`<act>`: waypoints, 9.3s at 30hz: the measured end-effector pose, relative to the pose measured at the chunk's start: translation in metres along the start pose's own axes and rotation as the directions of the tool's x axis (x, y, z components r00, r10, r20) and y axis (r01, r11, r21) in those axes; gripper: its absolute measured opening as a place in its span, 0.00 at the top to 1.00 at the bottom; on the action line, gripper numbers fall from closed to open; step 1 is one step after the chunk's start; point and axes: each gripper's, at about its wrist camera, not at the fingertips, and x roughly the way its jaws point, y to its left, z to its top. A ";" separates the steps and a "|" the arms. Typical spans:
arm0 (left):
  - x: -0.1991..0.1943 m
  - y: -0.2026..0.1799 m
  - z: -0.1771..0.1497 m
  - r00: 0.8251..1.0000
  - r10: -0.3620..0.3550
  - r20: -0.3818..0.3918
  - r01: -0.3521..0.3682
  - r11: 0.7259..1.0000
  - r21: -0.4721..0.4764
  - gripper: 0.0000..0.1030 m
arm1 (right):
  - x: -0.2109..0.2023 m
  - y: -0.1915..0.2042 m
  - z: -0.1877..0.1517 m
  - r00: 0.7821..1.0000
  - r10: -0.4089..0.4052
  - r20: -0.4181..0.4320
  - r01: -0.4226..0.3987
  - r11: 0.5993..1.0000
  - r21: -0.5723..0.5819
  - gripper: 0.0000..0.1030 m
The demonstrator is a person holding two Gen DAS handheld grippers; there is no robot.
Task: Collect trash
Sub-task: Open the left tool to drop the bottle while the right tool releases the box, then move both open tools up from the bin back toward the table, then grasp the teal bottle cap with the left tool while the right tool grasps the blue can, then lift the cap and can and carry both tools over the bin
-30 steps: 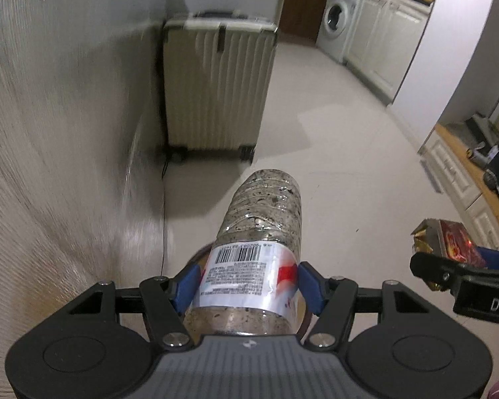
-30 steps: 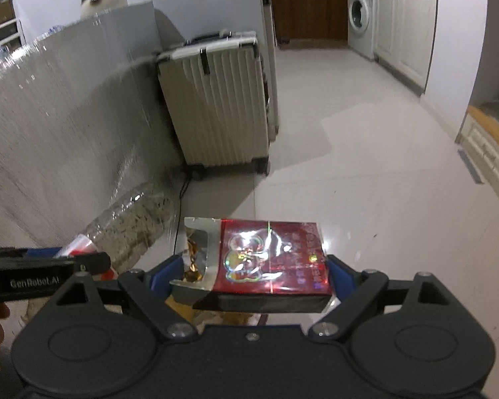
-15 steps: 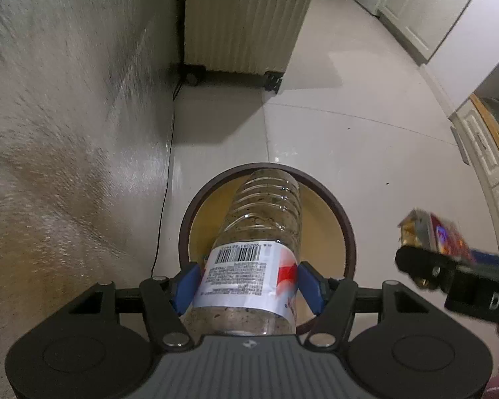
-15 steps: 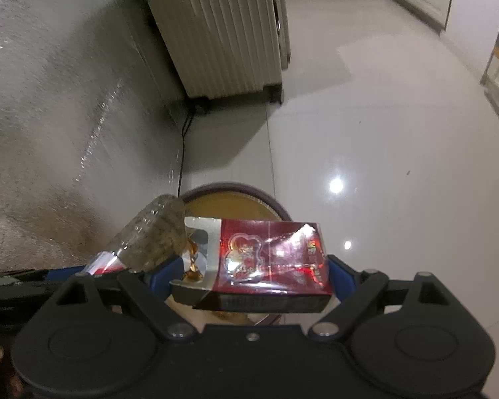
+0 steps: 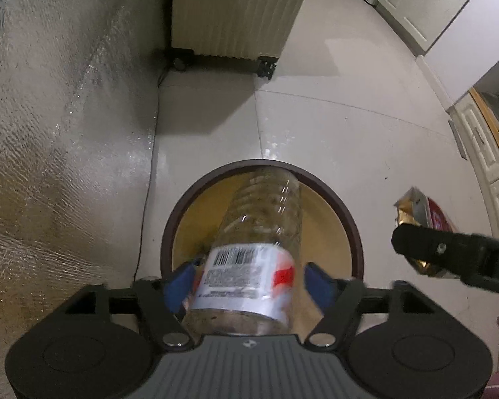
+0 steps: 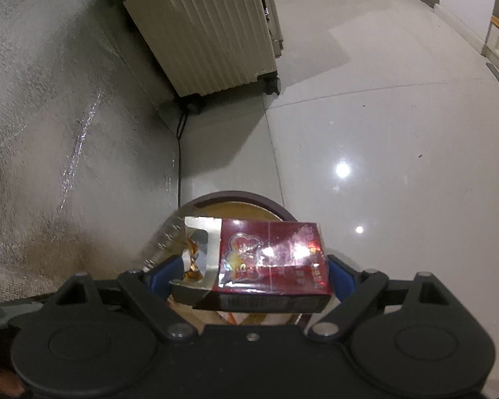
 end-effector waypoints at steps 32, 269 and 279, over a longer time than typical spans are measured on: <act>-0.015 0.020 -0.022 0.988 0.126 -0.093 -0.125 0.992 0.019 0.18 | 0.013 0.001 -0.030 0.989 -0.016 -0.144 -0.001 0.993 -0.120 0.00; -0.521 0.060 -0.074 0.720 0.080 0.690 -0.136 0.990 0.027 0.51 | -0.410 0.223 -0.028 0.814 0.290 0.504 -0.083 0.916 -0.393 0.79; -0.481 -0.021 -0.069 0.756 -0.032 0.654 -0.080 0.987 0.141 0.51 | -0.417 0.149 -0.034 0.817 0.194 0.542 -0.020 0.950 -0.310 0.79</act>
